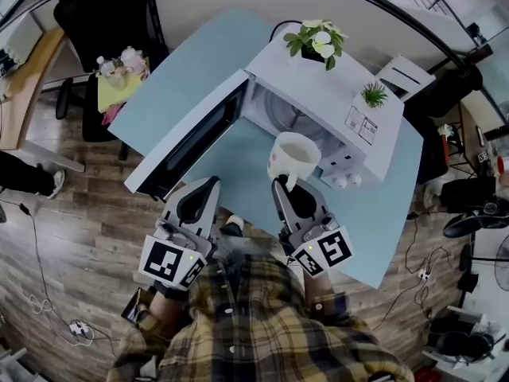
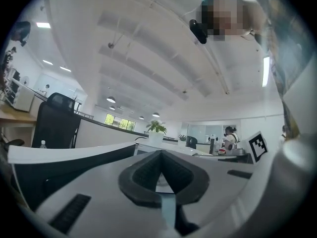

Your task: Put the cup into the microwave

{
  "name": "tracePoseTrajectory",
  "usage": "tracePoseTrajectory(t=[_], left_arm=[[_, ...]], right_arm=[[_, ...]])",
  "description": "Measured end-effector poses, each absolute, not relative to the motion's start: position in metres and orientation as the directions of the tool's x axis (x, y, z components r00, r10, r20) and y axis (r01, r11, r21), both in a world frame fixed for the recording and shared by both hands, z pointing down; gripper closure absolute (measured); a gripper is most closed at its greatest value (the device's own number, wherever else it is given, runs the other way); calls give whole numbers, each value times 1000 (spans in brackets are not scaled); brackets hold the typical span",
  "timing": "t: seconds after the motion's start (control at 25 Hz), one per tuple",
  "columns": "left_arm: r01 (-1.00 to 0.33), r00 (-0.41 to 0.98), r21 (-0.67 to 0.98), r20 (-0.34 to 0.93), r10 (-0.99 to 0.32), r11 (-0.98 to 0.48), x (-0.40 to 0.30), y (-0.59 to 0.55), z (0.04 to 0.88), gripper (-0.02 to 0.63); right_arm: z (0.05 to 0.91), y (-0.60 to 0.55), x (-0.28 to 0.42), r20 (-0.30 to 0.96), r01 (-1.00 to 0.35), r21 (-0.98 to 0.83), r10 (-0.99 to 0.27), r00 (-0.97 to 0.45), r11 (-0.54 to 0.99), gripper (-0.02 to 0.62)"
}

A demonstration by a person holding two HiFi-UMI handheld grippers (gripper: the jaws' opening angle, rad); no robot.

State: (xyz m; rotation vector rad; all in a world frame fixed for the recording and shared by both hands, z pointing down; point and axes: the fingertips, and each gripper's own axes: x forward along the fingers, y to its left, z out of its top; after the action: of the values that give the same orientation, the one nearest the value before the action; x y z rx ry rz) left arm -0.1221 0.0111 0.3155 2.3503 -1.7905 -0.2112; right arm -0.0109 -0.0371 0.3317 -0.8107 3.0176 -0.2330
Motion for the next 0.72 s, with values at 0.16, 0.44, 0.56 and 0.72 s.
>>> tracePoseTrajectory(t=[0.16,0.44,0.56,0.72], left_arm=[[-933,295,218,0,-956,-287,-116,-16,317,614],[-920,347,199,8,-938,-339,-103,-46,321,614],[-910,376,191,12,-926,-367,-98,-57,321,614],[-897,412,182,11,-911,-403,-91,-69,321,614]], right_arm=[[337,-57,-4,41,-519,-153,-519,-854,841,552],[341,-78,10,40,-556,-155,-557,-829,816,552],[341,-81,15,37,-574,-156,-576,-816,804,552],[339,-82,23,32,-598,-150,-601,-799,787,552]])
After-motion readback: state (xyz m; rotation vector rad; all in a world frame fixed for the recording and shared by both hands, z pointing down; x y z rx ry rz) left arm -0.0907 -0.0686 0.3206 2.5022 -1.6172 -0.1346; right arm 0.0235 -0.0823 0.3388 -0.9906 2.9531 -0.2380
